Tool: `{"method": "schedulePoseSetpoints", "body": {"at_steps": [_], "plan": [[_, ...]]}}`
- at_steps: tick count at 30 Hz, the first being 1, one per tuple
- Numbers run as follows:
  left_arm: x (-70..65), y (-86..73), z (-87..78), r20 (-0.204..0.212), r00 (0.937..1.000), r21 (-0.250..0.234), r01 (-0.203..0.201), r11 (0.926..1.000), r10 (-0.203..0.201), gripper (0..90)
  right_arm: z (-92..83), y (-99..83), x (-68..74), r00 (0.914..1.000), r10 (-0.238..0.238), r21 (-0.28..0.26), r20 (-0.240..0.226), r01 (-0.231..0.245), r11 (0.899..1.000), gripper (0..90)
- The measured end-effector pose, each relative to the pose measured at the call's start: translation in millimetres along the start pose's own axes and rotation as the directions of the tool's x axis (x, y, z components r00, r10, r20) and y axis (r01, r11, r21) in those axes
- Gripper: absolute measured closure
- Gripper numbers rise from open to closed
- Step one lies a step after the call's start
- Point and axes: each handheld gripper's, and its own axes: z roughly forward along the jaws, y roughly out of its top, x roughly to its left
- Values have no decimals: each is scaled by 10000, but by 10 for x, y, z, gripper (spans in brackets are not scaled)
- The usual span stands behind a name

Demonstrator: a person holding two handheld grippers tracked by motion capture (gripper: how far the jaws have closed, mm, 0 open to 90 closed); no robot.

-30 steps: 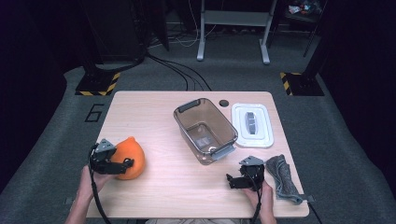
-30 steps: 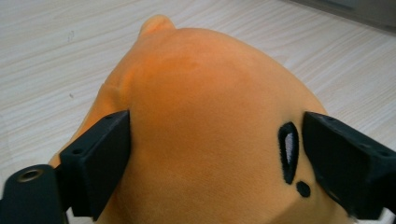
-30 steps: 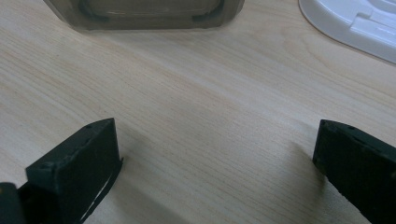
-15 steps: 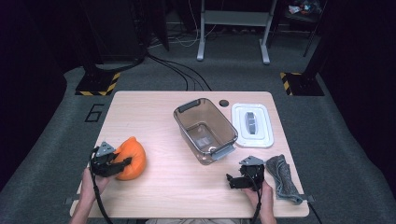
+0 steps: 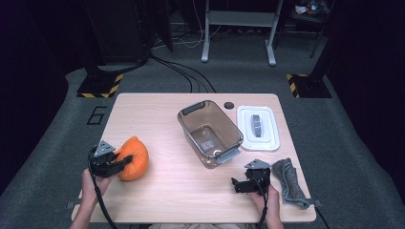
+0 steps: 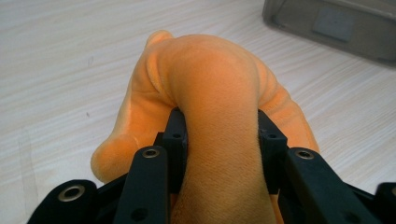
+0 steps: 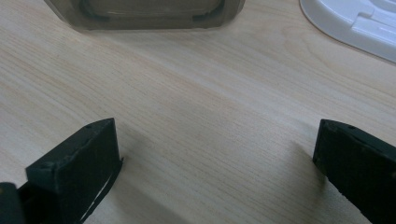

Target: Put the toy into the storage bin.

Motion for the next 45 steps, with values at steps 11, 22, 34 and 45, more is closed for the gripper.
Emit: {"method": "schedulePoseSetpoints", "body": {"at_steps": [11, 22, 34, 45], "plan": [[-73, 249, 1, 9, 9995, -338, -303, 9990, 304, 648, 2, 4, 13, 9998, 176, 1, 2, -176, 9998, 0], [-40, 486, -22, -39, 9992, -598, -390, 9975, 388, 645, 1, 6, 16, 9997, 237, 20, 36, -237, 9997, 0], [-109, 852, 42, 11, 9963, -697, -860, 9939, 863, 642, 2, 5, 13, 9998, 186, 3, 38, -186, 9998, 0], [-145, 1145, 81, 65, 9937, -841, -1112, 9902, 1121, 642, 1, 4, 11, 9999, 153, 3, 31, -153, 9999, 0]]}}
